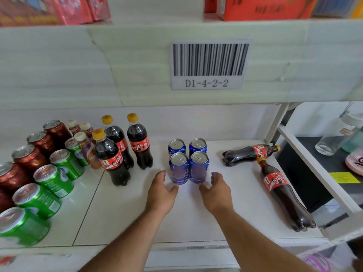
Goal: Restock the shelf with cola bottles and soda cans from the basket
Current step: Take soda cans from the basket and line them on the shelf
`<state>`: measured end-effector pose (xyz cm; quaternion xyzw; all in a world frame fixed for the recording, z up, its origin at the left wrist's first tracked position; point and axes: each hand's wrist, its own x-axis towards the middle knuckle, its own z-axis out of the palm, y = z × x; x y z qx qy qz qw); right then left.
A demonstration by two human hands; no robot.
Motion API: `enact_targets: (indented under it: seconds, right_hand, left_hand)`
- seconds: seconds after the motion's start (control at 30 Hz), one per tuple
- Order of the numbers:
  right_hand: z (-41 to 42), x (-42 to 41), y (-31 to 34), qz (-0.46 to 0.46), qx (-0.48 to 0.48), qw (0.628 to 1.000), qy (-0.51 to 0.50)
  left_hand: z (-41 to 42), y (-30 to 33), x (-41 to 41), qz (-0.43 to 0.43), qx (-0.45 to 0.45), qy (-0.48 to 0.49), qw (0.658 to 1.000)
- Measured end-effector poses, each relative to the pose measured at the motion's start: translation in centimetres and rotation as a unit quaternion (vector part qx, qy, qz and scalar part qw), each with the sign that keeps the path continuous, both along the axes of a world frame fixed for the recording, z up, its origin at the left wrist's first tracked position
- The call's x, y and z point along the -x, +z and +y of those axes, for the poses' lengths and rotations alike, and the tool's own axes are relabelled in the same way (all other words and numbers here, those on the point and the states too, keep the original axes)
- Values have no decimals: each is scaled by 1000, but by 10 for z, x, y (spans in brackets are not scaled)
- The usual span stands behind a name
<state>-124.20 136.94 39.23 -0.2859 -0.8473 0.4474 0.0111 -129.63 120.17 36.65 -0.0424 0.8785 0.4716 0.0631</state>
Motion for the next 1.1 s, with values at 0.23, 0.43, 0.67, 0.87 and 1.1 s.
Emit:
enact_targets:
  seconds: [0.23, 0.43, 0.67, 0.87, 1.1]
  right_hand:
    - [-17, -32, 30, -56, -86, 990, 94]
    - [-58, -50, 49, -13, -169, 944, 283]
    - [-122, -69, 75, 22, -286, 804, 520]
    - [-170, -117, 80, 56, -253, 730, 633]
    - [-265, -199, 85, 95, -189, 639, 740]
  left_hand:
    - [-44, 37, -30, 4, 172, -68, 983]
    - [-97, 70, -80, 3, 287, -79, 955]
    - [-152, 99, -172, -47, 357, 40, 932]
    - [-186, 104, -282, -129, 351, 184, 909]
    - [-237, 108, -418, -203, 314, 336, 865]
